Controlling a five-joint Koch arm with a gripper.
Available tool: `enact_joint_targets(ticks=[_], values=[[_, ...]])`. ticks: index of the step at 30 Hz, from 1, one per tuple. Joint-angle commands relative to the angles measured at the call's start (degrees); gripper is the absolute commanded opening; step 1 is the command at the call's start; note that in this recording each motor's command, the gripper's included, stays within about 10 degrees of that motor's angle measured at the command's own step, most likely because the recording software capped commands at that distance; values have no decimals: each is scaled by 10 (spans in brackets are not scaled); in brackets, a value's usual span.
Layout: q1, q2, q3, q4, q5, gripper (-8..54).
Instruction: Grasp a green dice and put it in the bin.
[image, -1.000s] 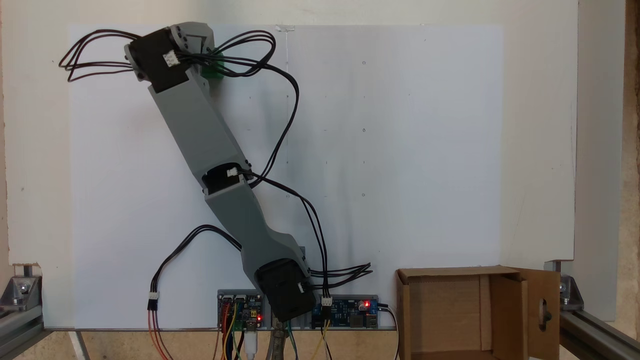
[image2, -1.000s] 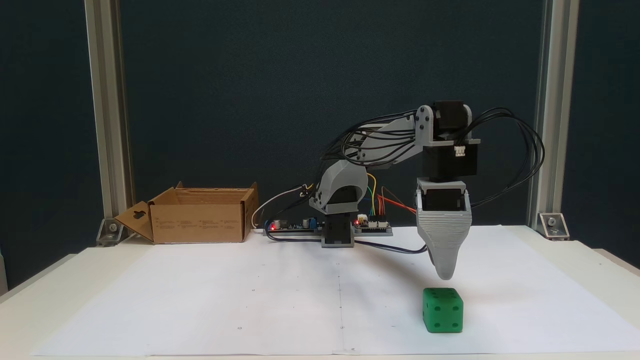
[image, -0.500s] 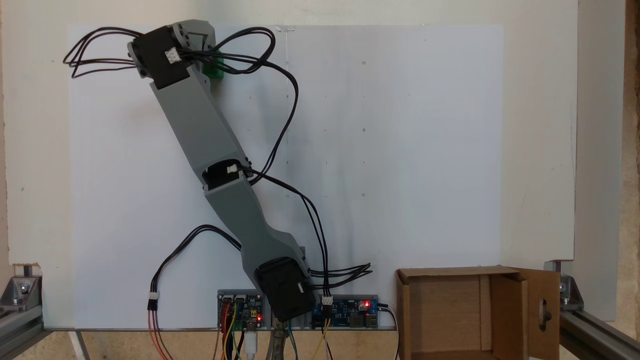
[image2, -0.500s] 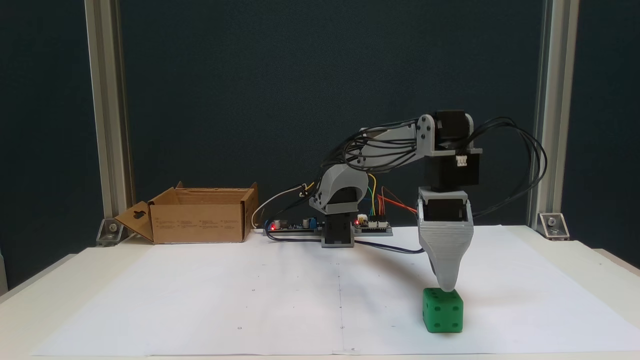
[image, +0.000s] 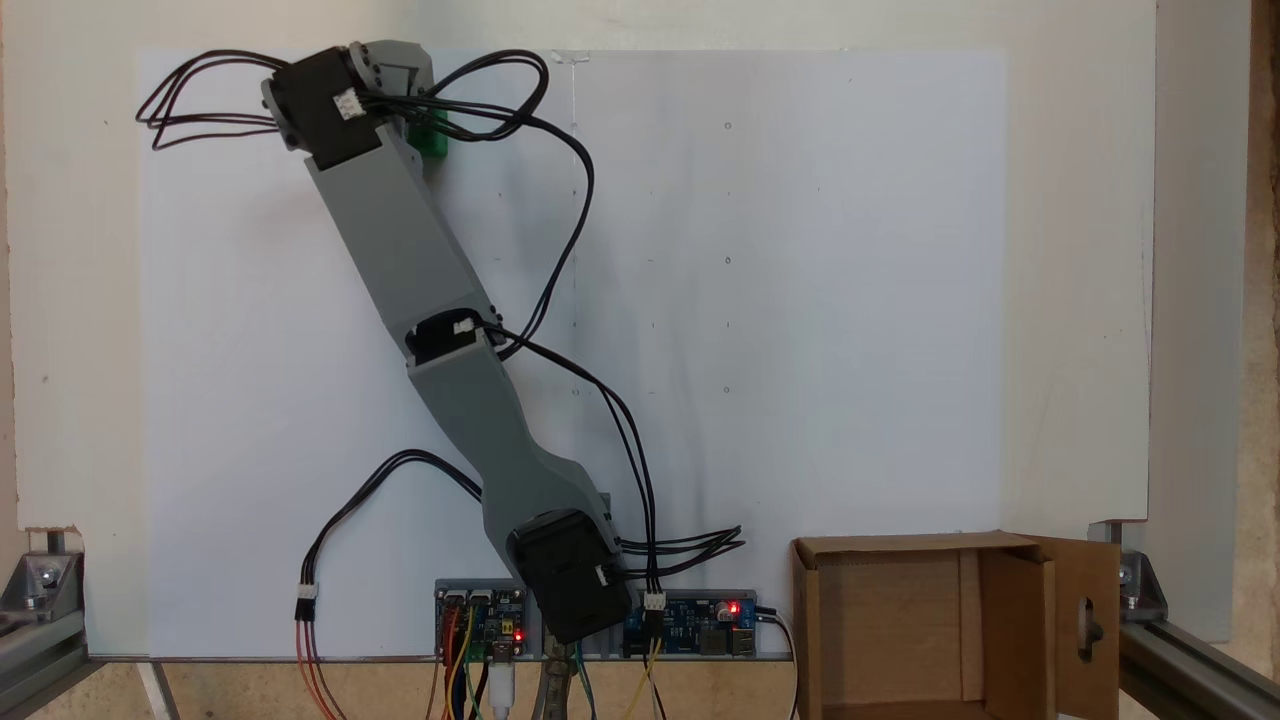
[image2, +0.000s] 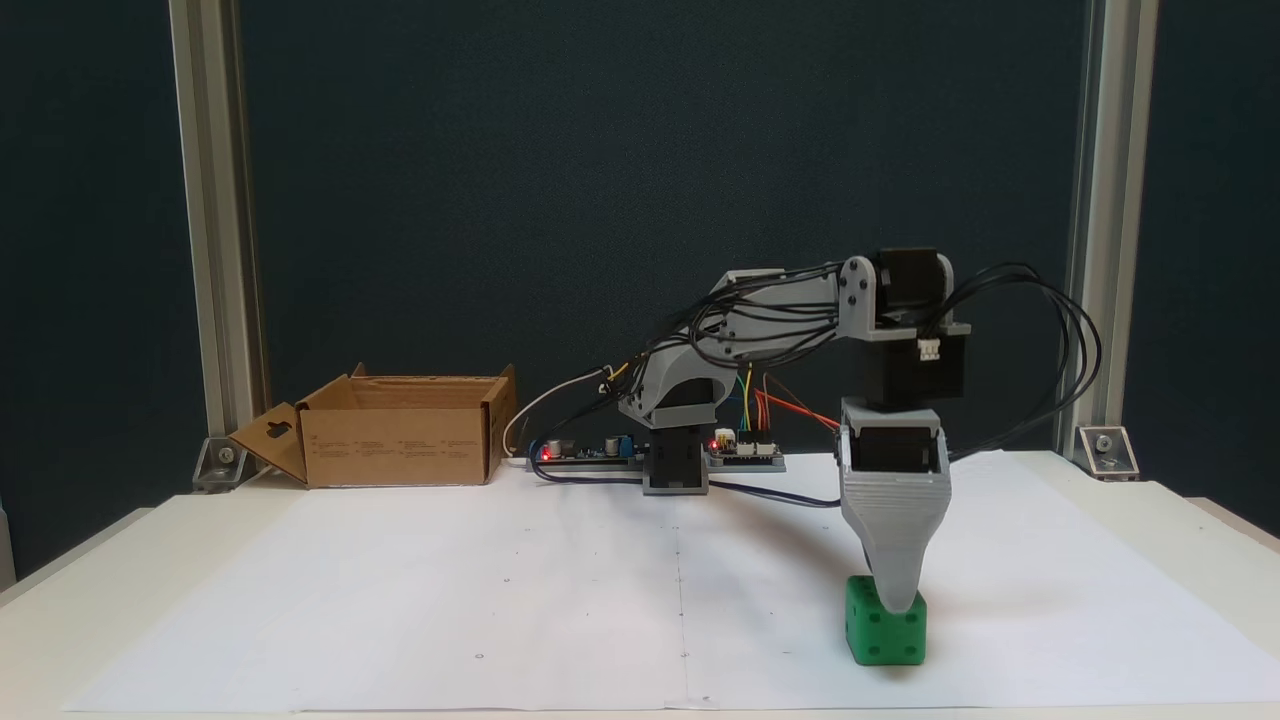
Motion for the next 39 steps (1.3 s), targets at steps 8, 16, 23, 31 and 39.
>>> enact_joint_targets(ticks=[8, 16, 23, 31, 39], values=[[4, 4, -43, -1, 39, 432], [8, -13, -42, -1, 38, 430], [7, -25, -42, -3, 38, 422], [5, -33, -42, -5, 38, 413], [1, -40, -42, -11, 38, 380]])
